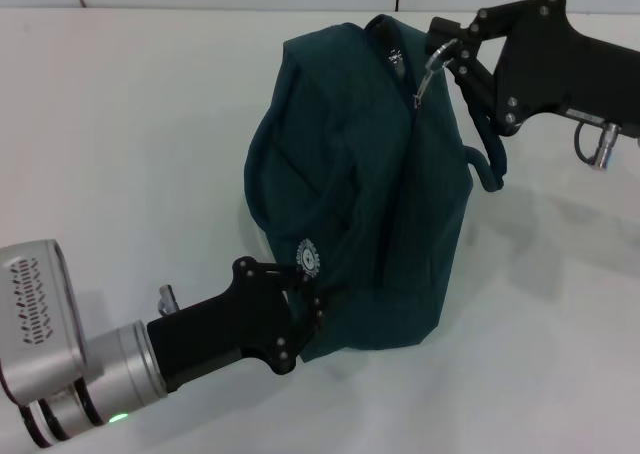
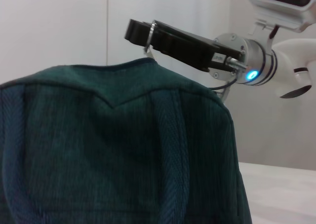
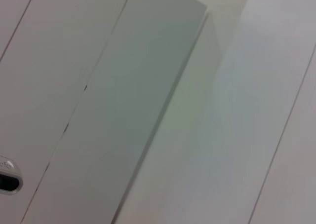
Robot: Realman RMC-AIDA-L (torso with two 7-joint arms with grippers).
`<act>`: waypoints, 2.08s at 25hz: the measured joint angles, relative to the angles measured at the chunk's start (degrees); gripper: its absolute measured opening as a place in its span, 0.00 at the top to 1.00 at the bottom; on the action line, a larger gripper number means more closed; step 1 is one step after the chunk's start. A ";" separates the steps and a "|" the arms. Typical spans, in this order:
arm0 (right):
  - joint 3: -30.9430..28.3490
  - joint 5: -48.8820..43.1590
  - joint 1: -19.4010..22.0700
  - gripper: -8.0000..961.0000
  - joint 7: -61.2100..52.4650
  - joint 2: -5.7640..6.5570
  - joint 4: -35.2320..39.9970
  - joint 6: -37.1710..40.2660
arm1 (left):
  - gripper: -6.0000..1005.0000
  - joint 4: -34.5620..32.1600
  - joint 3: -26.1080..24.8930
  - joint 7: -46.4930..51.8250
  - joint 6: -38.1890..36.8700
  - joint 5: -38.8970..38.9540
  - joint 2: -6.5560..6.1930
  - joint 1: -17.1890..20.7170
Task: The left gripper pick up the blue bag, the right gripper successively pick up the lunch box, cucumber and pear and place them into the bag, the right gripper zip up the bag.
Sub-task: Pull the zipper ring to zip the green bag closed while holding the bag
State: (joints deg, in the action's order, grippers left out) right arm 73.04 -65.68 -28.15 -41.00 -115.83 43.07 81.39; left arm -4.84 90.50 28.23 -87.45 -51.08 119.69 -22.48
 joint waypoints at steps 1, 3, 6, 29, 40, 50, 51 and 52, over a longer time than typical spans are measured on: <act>0.12 0.34 0.12 0.98 0.47 0.01 -0.20 0.22 | 0.87 -0.01 -0.17 -0.01 -0.40 -0.21 -0.03 -0.03; 0.33 0.62 0.45 0.98 1.19 0.00 -0.22 1.15 | 0.86 -0.03 -0.36 -0.01 -0.94 0.14 0.05 0.00; 0.38 0.65 1.22 0.98 2.33 -0.03 0.07 2.33 | 0.84 -0.22 -0.55 0.16 -2.32 0.75 0.29 0.00; 2.98 2.57 1.77 0.98 4.59 -0.17 -0.01 3.88 | 0.25 -1.49 -0.28 0.77 -9.89 9.94 1.08 -1.38; 5.20 4.45 2.06 0.98 6.72 -0.26 -0.87 3.51 | 0.26 -1.45 -0.27 3.40 -8.34 15.18 1.07 -2.48; 10.17 7.23 2.29 0.98 6.78 -0.26 -1.25 3.53 | 0.45 -1.31 -0.62 0.84 -7.42 17.78 0.78 -1.49; 10.49 7.96 2.27 0.98 6.76 -0.26 -1.48 3.35 | 0.49 -1.36 -0.61 0.16 -7.36 18.02 0.80 -1.39; 10.63 8.70 2.25 0.98 6.73 -0.26 -1.79 3.13 | 0.53 -1.37 -0.61 -0.24 -7.31 18.29 0.81 -1.32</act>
State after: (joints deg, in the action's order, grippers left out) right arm 83.67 -56.98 -25.90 -34.27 -116.09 41.28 84.52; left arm -6.21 89.89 27.99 -94.76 -32.80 120.50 -23.80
